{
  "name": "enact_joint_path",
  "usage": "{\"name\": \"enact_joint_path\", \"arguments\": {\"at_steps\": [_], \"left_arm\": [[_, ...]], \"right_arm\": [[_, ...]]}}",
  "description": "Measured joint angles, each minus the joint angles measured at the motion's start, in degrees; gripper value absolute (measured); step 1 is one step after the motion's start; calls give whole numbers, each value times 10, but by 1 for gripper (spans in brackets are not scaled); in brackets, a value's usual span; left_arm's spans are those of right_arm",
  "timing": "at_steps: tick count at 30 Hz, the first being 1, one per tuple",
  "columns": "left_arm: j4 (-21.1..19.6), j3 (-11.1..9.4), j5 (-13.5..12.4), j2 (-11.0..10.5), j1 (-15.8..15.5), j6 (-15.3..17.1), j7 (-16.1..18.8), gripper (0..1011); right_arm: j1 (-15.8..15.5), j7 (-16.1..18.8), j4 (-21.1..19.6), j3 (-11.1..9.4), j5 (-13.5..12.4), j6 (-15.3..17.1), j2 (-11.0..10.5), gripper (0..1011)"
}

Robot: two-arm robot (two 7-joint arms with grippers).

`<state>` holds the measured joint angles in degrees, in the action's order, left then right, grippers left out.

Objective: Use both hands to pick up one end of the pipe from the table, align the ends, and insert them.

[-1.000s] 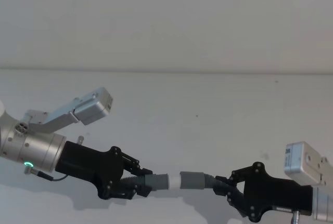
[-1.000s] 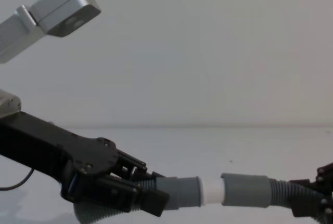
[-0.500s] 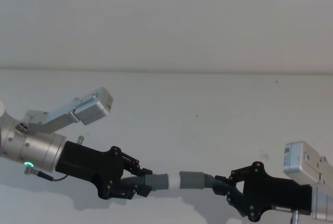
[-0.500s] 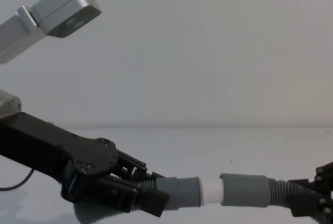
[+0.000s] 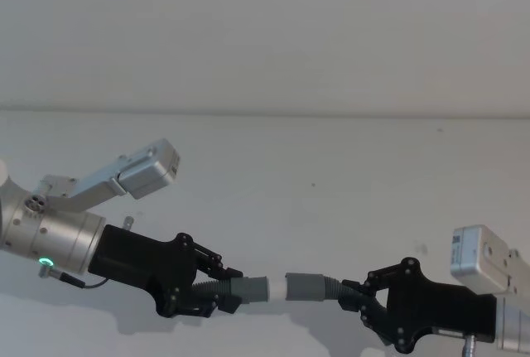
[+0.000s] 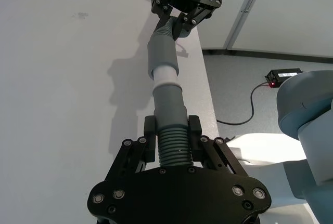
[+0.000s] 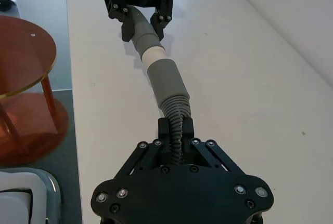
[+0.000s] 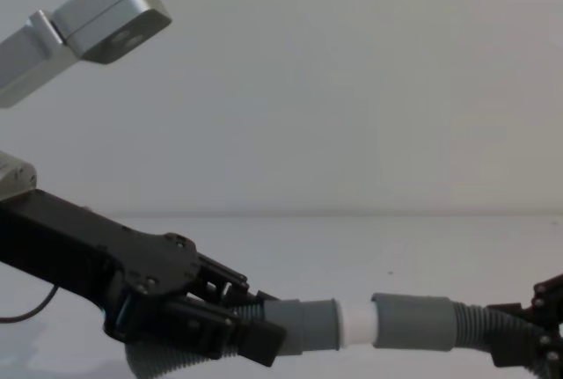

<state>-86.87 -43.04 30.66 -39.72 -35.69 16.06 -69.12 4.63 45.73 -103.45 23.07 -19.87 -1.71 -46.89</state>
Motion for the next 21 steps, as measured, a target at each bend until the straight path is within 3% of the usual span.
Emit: {"name": "enact_joint_path", "arguments": {"at_steps": [21], "left_arm": [[0, 0, 0, 0, 0, 0, 0, 349]], "right_arm": [[0, 0, 0, 0, 0, 0, 0, 115]]}}
